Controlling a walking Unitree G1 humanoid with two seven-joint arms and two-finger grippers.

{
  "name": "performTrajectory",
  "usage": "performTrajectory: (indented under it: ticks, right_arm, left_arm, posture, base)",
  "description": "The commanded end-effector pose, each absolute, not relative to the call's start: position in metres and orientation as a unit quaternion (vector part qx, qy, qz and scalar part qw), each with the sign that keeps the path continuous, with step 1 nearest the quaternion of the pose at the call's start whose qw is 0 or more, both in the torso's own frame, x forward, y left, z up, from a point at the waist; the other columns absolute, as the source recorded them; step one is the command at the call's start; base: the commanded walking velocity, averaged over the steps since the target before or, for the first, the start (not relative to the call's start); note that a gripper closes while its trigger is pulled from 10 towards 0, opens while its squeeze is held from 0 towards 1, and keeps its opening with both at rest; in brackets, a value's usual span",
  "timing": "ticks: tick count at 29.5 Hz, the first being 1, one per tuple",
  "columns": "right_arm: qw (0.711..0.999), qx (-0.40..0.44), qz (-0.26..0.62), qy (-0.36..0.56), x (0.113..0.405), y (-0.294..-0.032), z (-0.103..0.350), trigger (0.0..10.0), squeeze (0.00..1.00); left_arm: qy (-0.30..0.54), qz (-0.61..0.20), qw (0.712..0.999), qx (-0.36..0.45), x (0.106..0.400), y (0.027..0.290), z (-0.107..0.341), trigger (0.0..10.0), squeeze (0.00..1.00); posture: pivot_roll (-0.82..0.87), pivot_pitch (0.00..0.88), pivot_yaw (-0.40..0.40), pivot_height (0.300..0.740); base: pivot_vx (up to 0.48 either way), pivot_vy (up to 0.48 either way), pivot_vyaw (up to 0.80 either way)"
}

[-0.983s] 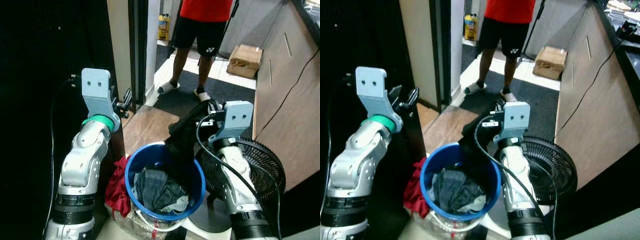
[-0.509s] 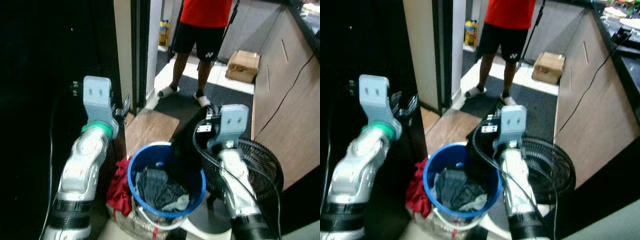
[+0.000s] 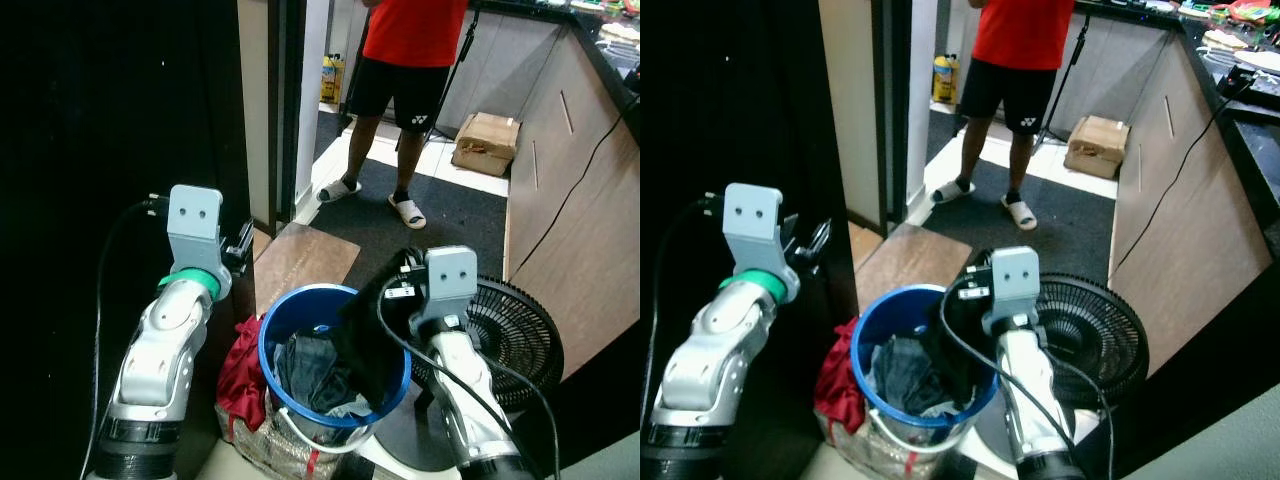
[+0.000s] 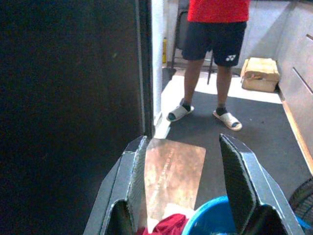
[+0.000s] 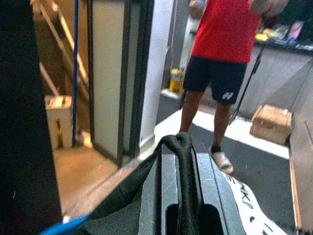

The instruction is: Clothes washing

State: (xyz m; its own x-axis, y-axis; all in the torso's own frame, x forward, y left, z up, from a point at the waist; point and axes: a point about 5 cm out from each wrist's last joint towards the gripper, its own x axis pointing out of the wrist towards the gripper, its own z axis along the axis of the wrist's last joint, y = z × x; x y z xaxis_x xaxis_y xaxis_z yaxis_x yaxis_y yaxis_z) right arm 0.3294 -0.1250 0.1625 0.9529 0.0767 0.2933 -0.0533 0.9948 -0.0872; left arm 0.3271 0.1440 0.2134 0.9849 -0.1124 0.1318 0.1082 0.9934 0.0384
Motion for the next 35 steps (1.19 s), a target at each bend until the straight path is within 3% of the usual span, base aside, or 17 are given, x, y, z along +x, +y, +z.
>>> performTrajectory:
  ticks: [1,32,35]
  right_arm:
    - [0.99,-0.035,0.014,-0.135,0.328,-0.134,0.154,10.0,0.0]
    - [0.989,-0.022,-0.019,-0.143,0.33,-0.138,0.158,10.0,0.0]
    - [0.979,-0.018,-0.027,-0.2,0.334,-0.142,0.189,10.0,0.0]
  left_arm:
    - [-0.066,-0.062,0.996,0.02,0.328,0.14,0.212,10.0,0.0]
    - [-0.075,-0.074,0.994,0.021,0.33,0.137,0.22,10.0,0.0]
    - [-0.147,-0.083,0.985,0.046,0.329,0.142,0.254,10.0,0.0]
  posture:
    - [0.11,0.0,-0.011,0.74]
    - [0.11,0.0,0.016,0.74]
    - [0.12,0.0,0.021,0.74]
  base:
    - [0.0,0.0,-0.8]
    - [0.0,0.0,-0.8]
    - [0.0,0.0,-0.8]
